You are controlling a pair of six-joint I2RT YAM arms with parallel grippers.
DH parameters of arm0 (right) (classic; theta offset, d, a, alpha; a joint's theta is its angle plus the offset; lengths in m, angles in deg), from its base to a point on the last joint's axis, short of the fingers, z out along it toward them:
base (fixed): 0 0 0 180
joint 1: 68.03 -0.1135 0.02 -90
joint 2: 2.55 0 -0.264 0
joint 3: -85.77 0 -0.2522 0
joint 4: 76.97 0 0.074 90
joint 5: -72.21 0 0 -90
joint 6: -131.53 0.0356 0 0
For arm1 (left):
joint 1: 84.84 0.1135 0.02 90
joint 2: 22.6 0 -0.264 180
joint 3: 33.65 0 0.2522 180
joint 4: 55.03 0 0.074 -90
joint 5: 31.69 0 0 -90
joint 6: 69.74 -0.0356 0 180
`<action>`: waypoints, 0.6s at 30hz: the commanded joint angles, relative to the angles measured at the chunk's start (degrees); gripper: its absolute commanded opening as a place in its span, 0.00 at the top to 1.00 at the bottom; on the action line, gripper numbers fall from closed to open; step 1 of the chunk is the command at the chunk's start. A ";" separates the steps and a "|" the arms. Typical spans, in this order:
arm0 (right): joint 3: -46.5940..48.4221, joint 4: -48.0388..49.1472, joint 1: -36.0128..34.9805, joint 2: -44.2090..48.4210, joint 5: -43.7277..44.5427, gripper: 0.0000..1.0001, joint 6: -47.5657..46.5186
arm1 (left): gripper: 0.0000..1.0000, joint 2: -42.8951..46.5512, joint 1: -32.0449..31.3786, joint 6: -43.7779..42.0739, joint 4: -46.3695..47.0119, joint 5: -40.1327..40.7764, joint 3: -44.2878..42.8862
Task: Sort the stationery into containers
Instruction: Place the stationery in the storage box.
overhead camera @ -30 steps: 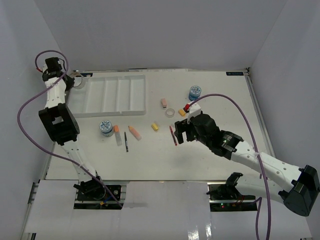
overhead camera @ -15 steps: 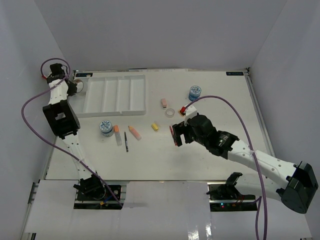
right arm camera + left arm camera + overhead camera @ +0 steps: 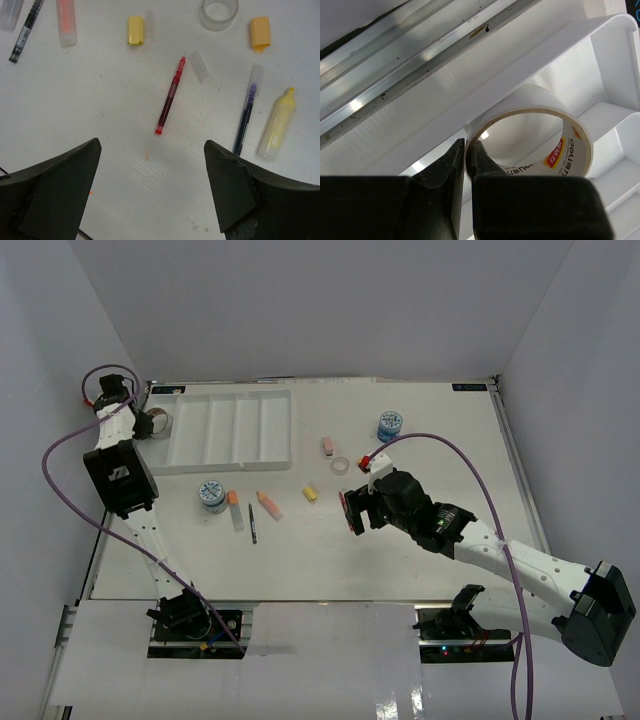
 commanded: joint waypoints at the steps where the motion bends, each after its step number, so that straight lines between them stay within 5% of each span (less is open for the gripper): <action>1: -0.16 2.49 0.11 -0.25 -0.45 0.10 -0.12 | 0.86 2.10 0.57 0.32 -0.53 -0.59 0.30; 7: -0.07 2.58 0.11 0.10 -0.97 0.10 -0.12 | 0.66 3.07 0.57 -0.12 -0.44 -1.91 -0.66; 18: -0.24 2.84 0.11 1.77 -2.29 0.10 0.23 | 0.57 13.33 0.22 -1.00 -0.44 -3.85 2.85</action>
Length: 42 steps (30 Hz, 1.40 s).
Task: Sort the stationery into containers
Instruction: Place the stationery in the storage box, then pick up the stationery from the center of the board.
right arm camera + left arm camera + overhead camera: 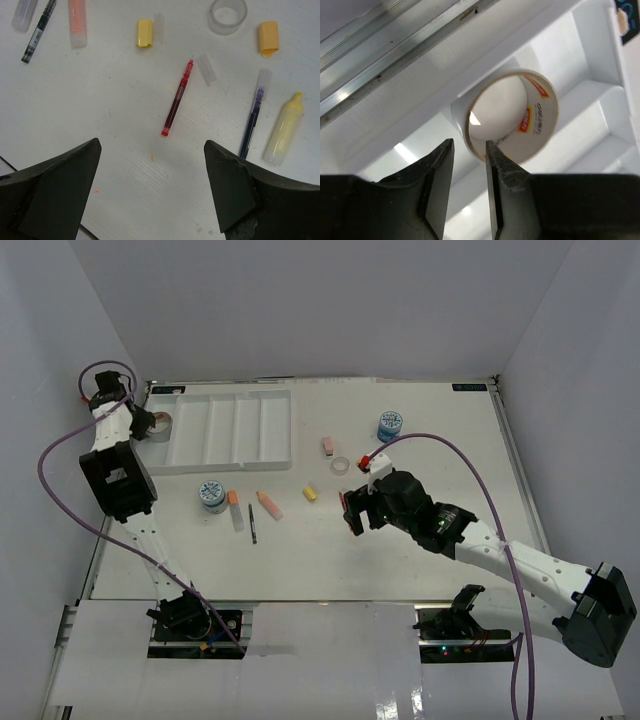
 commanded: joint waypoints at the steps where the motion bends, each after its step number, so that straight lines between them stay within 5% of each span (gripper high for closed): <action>1: -0.33 2.27 0.11 2.25 -0.41 0.10 0.10 | 0.56 11.29 0.09 -0.87 0.15 -1.16 0.97; 10: -1.74 1.66 0.11 8.58 2.75 0.10 0.45 | 0.31 30.71 -9.12 -4.90 2.43 -5.03 16.43; 18: -5.16 0.52 0.11 15.17 7.05 0.10 0.88 | 0.28 37.50 -36.89 -6.67 4.27 -4.42 27.51; 22: -7.27 -0.01 0.02 17.90 9.25 0.10 2.03 | 0.28 34.78 -49.36 -5.18 6.56 2.26 27.88; 28: -9.91 -0.27 0.11 21.94 12.33 0.10 3.25 | 0.28 24.41 -57.55 -2.72 7.88 5.43 23.22; 42: -11.93 -0.45 0.11 21.87 12.51 0.10 4.23 | 0.41 10.08 -60.29 -0.87 9.02 10.44 14.16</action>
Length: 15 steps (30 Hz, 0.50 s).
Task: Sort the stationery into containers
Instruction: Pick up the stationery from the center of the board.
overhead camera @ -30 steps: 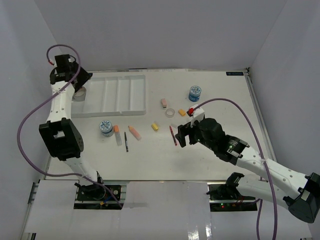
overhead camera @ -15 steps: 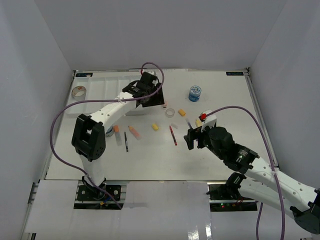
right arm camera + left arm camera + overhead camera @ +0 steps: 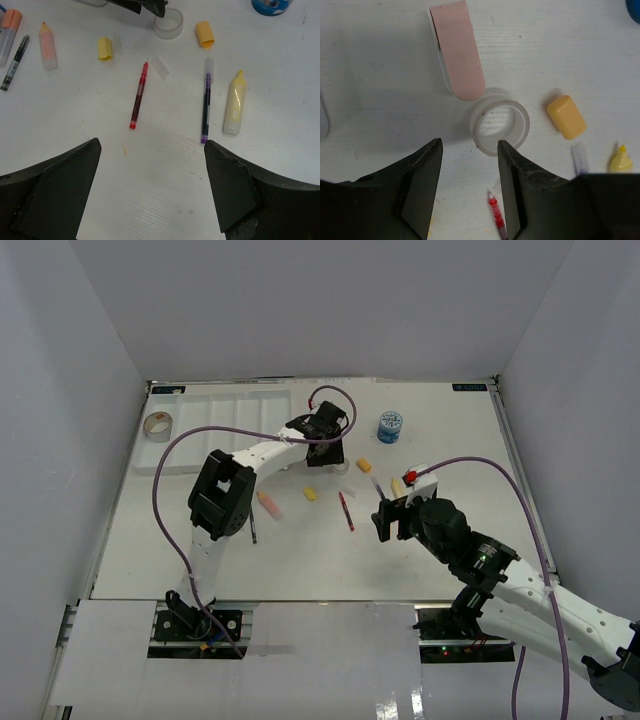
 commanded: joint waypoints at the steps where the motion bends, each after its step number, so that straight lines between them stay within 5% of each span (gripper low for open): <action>1: -0.22 0.77 0.11 -1.18 1.45 0.10 0.84 | 0.42 0.85 -0.01 1.03 1.81 3.16 -3.72; 15: -0.66 0.95 0.11 -0.83 1.10 0.10 0.75 | 0.51 -3.72 -0.19 2.53 1.99 1.40 -3.46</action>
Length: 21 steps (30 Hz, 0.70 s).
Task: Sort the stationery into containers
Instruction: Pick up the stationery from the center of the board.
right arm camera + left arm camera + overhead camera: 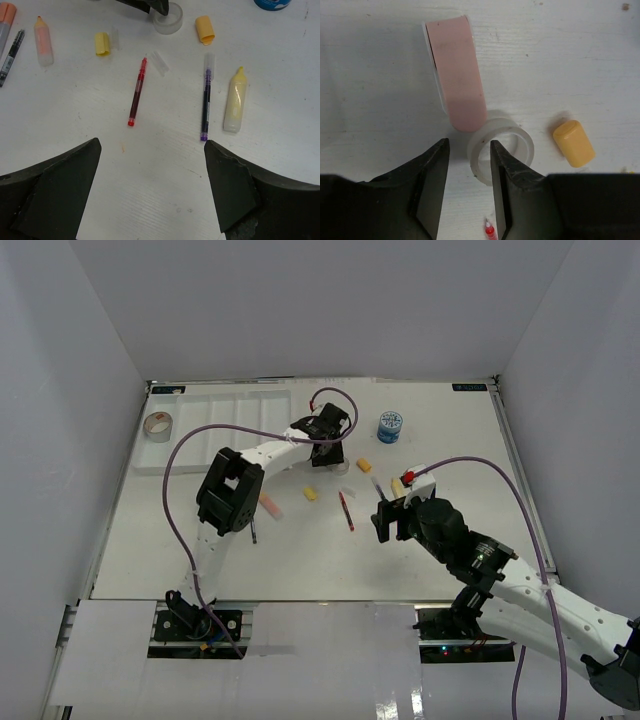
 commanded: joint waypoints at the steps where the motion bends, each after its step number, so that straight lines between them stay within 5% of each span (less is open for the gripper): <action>1: -0.22 0.97 0.11 0.33 0.90 0.10 0.75 | 0.52 0.52 -0.23 0.58 0.30 0.00 -0.44; 12: -0.75 0.97 0.11 1.56 1.08 0.10 1.01 | 0.90 2.09 -0.50 0.32 0.22 0.80 0.87; 21: -0.13 0.80 0.03 2.08 0.02 0.10 0.84 | 0.98 14.21 1.52 -1.70 -4.35 5.62 5.44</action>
